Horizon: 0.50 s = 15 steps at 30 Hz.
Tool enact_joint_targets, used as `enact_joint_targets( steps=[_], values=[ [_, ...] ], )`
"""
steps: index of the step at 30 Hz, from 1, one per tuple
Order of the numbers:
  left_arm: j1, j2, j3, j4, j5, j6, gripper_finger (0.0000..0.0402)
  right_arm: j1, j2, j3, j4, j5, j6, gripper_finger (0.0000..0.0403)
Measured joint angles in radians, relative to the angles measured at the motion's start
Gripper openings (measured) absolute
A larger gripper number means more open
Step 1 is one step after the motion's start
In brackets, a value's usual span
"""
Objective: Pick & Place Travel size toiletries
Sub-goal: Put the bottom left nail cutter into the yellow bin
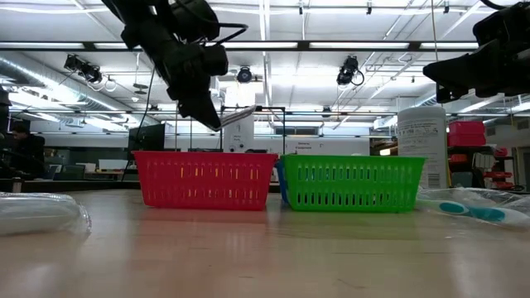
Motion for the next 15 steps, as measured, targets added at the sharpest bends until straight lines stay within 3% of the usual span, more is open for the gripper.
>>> enact_joint_targets(
  steps=[15],
  values=[
    [0.0,0.019,-0.02,0.056,0.004,-0.012,0.0072,0.0,0.0,0.0,0.0,0.0,0.0,0.004]
  ],
)
